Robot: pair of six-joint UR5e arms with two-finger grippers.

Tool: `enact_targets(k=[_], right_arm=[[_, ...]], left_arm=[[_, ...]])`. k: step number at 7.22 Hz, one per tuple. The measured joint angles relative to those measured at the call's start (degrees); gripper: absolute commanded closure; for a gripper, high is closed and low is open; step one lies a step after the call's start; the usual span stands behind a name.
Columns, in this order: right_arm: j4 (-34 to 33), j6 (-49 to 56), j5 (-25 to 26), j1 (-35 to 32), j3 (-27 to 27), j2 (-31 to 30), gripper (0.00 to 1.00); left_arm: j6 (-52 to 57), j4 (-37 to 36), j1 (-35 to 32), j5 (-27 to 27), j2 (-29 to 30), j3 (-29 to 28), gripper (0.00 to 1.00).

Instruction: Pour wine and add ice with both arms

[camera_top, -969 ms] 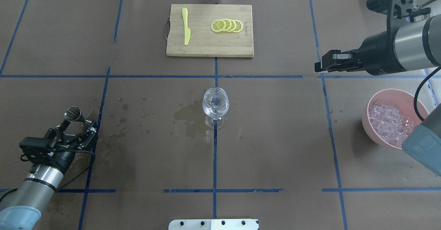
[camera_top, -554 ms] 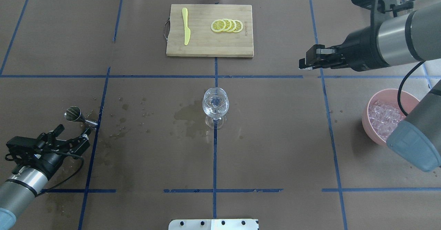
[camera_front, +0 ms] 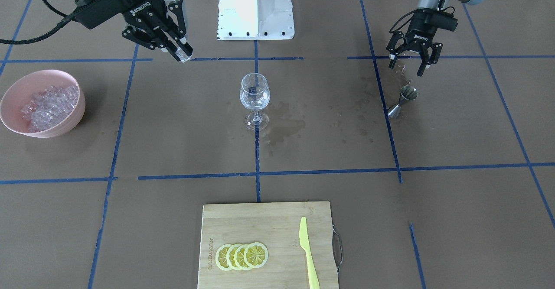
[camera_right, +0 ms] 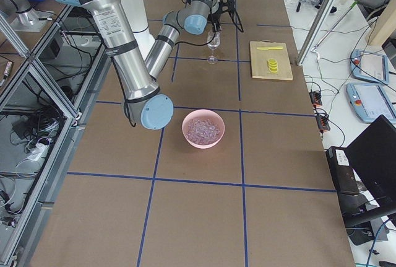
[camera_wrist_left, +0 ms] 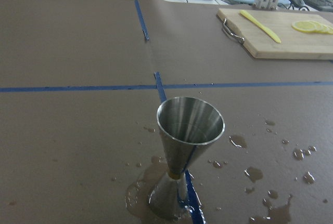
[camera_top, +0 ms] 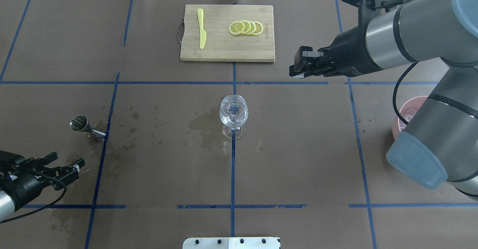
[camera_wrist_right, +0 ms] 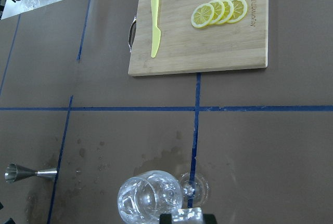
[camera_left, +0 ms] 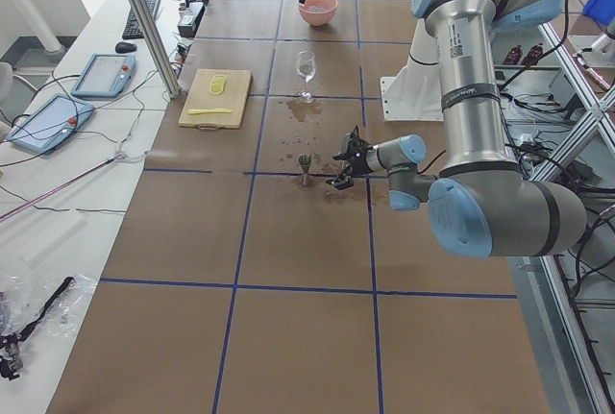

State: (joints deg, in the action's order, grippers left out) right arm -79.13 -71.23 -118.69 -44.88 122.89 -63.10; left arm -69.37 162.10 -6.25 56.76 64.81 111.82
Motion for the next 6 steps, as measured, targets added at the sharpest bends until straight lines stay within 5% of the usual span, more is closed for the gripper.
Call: enact_targets(k=[6], right_arm=[[-0.4,-1.6,8.8,9.8,-10.7,9.9,1.00]], left_arm=[[-0.3,-3.0,-4.1,18.1,-3.3,11.2,0.00]])
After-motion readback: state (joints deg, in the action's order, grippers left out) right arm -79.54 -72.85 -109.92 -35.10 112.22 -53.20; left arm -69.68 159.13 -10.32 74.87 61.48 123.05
